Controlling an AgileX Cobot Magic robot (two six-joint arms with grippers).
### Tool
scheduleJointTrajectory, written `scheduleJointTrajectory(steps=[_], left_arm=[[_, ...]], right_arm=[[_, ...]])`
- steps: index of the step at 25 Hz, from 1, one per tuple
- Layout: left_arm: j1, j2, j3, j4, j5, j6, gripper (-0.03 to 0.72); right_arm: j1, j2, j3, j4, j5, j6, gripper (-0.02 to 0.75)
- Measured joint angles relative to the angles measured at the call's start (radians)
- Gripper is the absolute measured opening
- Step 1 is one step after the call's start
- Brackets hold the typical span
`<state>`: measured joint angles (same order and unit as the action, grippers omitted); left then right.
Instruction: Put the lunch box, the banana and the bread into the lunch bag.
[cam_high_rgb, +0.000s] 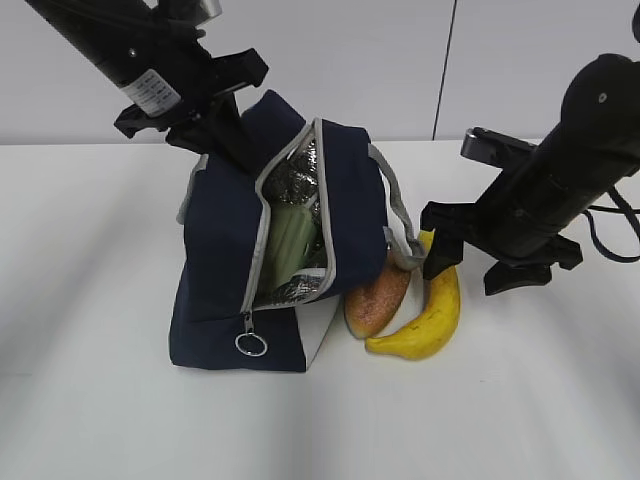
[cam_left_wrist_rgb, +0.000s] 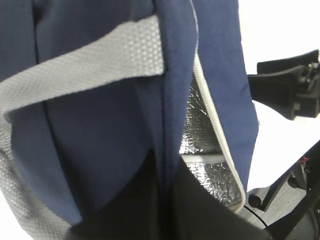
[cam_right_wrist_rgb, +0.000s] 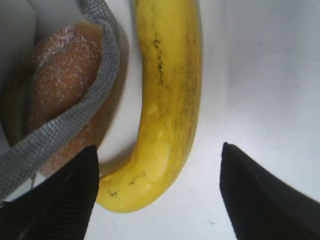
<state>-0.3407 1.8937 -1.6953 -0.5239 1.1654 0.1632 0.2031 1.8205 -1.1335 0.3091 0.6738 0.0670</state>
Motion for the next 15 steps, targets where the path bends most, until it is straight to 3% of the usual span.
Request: scheduleJointTrajectory(steps=[12, 15], left_arm=[[0.0, 0.0, 0.0, 0.006, 0.0, 0.0, -0.003], [0.0, 0.0, 0.0, 0.007, 0.0, 0.0, -0.003]], right_arm=[[0.0, 0.169, -0.114, -0.018, 0.013, -0.002, 0.558], [0.0, 0.187, -0.125, -0.022, 0.017, -0.002, 0.522]])
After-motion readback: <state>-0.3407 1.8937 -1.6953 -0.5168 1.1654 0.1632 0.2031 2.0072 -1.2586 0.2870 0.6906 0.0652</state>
